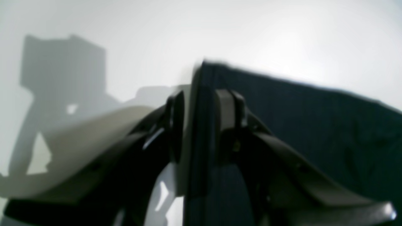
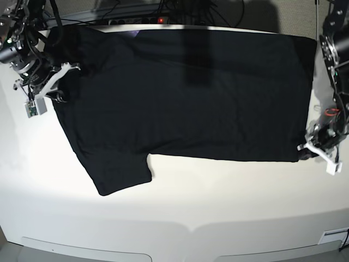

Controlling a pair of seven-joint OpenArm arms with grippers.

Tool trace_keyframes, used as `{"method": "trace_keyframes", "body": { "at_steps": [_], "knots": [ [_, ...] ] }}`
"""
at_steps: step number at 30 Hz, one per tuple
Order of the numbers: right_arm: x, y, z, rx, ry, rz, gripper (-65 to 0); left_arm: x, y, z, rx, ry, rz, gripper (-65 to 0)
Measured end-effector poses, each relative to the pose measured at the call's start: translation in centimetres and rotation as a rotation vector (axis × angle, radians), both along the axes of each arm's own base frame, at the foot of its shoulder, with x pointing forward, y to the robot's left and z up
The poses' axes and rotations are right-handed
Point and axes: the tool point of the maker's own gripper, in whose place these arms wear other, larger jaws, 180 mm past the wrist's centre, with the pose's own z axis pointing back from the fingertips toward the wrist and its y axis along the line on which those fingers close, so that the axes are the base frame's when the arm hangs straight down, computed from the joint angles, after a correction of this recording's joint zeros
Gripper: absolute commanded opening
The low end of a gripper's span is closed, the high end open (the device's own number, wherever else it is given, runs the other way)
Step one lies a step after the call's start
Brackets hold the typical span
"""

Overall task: Fold the T-shirt properly
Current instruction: 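Release the corners and move both grippers to the shirt's hem corners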

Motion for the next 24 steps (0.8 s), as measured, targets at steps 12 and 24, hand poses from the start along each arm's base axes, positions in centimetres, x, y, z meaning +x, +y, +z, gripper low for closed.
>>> {"method": "trace_keyframes", "body": {
  "at_steps": [12,24],
  "knots": [
    [0.2,-0.1,0.0,-0.004,0.005,-0.001,-65.0,0.2,-2.2,-2.3,0.058,0.047,-0.084,-48.7],
    [4.5,0.1,3.8,0.054,-0.216,-0.006,-36.7,-0.1,-4.1,-2.7,0.015,0.076,-0.123,-65.0]
  ]
}}
